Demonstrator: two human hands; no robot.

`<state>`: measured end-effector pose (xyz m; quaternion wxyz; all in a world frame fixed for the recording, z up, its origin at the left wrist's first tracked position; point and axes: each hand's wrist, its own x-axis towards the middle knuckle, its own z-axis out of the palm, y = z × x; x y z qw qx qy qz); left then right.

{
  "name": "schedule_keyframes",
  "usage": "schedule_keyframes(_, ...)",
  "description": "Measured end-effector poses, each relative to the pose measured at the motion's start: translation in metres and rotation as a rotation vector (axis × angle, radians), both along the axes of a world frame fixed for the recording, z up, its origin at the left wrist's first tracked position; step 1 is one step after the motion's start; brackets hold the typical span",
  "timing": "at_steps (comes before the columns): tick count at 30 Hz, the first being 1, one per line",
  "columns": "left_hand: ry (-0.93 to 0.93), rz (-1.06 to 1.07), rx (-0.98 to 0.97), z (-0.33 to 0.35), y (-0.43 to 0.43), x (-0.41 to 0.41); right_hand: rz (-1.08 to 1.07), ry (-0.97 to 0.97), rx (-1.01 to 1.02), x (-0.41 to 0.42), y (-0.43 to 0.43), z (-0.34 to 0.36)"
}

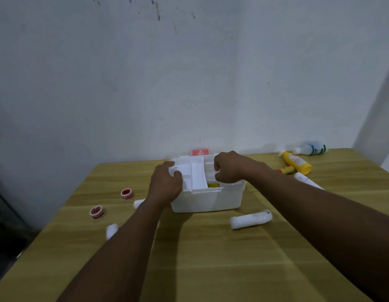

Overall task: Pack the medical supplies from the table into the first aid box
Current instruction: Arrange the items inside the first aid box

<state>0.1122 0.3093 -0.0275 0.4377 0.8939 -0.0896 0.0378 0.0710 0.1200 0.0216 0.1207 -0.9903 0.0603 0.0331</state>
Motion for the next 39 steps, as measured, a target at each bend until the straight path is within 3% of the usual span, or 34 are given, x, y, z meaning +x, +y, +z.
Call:
schedule_keyframes(5, 0.004, -0.002, -0.016, 0.0, 0.0, 0.001, -0.146, -0.065, 0.28, 0.004, 0.009, 0.001)
schedule_keyframes(10, 0.008, 0.008, -0.014, 0.0, -0.001, 0.002, -0.195, -0.1, 0.381, -0.001, 0.017, -0.002)
schedule_keyframes(27, -0.002, 0.012, -0.027, -0.001, -0.003, 0.001, -0.153, -0.109, 0.416, -0.003, 0.023, -0.01)
schedule_keyframes(35, 0.008, 0.003, -0.048, -0.001, -0.011, -0.001, -0.205, -0.35, 0.485, -0.014, -0.008, 0.0)
schedule_keyframes(39, -0.055, -0.041, 0.05, 0.008, -0.019, -0.002, -0.216, -0.431, 0.467, -0.028, -0.039, 0.008)
